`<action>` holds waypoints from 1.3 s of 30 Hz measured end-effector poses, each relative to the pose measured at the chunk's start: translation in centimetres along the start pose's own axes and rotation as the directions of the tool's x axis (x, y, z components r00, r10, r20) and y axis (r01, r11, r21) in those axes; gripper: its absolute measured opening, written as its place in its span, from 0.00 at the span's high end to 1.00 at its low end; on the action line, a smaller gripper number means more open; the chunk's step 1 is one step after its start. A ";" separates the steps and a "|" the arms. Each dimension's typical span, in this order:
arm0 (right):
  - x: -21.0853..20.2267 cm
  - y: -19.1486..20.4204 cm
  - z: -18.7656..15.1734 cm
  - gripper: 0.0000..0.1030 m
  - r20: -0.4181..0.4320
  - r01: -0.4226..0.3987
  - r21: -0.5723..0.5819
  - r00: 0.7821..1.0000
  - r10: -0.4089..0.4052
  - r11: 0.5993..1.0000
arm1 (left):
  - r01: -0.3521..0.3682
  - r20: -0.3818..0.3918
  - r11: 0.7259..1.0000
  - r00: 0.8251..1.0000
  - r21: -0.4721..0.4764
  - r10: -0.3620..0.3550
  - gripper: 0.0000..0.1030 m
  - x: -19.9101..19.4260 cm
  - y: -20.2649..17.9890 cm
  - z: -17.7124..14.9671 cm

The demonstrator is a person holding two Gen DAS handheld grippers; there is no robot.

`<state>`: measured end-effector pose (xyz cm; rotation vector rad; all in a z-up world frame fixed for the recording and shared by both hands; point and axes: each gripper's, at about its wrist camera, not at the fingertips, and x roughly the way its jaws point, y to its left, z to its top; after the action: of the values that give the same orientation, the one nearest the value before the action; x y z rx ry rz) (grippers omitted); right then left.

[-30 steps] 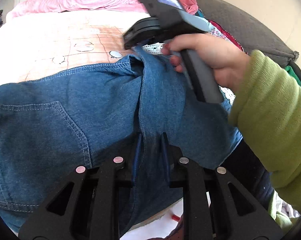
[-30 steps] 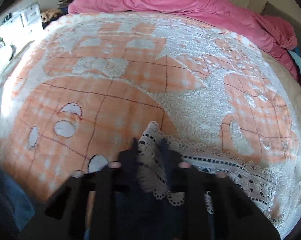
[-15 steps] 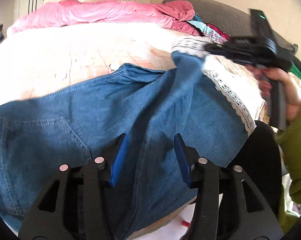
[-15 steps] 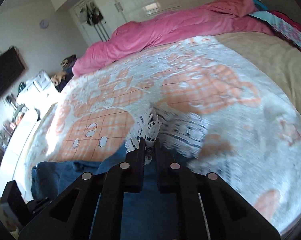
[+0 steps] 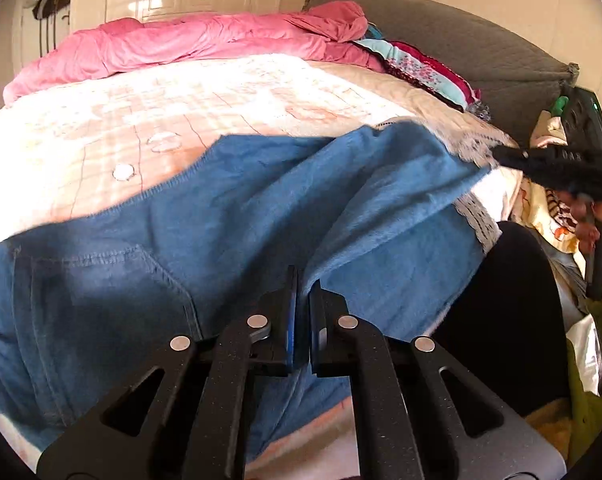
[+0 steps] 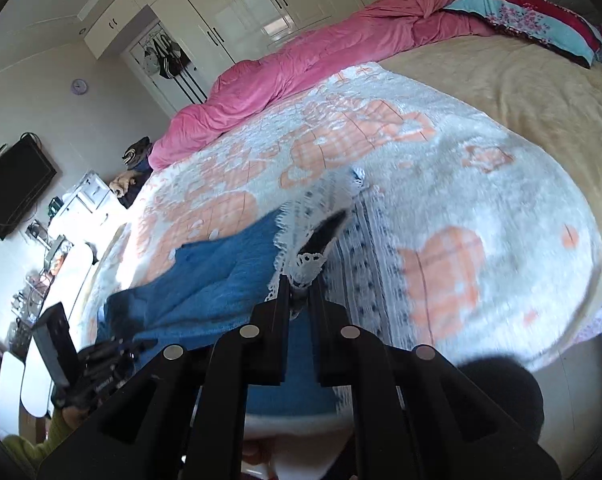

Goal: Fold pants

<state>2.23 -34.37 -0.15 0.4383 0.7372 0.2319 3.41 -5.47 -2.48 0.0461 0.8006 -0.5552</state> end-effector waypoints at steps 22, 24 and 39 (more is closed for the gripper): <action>-0.3 -3.3 -3.8 0.91 -0.114 0.074 0.024 0.991 -0.071 0.997 | 0.009 -0.035 0.995 0.999 0.099 -0.006 1.00 0.0 -1.9 -1.3; -0.2 -3.4 -3.9 0.91 -0.129 0.099 0.006 0.987 -0.097 0.995 | 0.003 -0.052 0.992 0.999 0.125 0.003 1.00 0.2 -2.3 -1.7; -1.6 -0.1 -3.1 0.58 0.002 0.289 -0.183 0.956 -0.294 0.940 | 0.002 -0.050 1.000 0.999 0.005 -0.002 0.61 -2.8 0.2 -2.6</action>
<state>-1.10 -34.03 -1.28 0.1488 0.7884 0.0245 0.20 -3.39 -2.41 0.0640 0.8477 -0.5600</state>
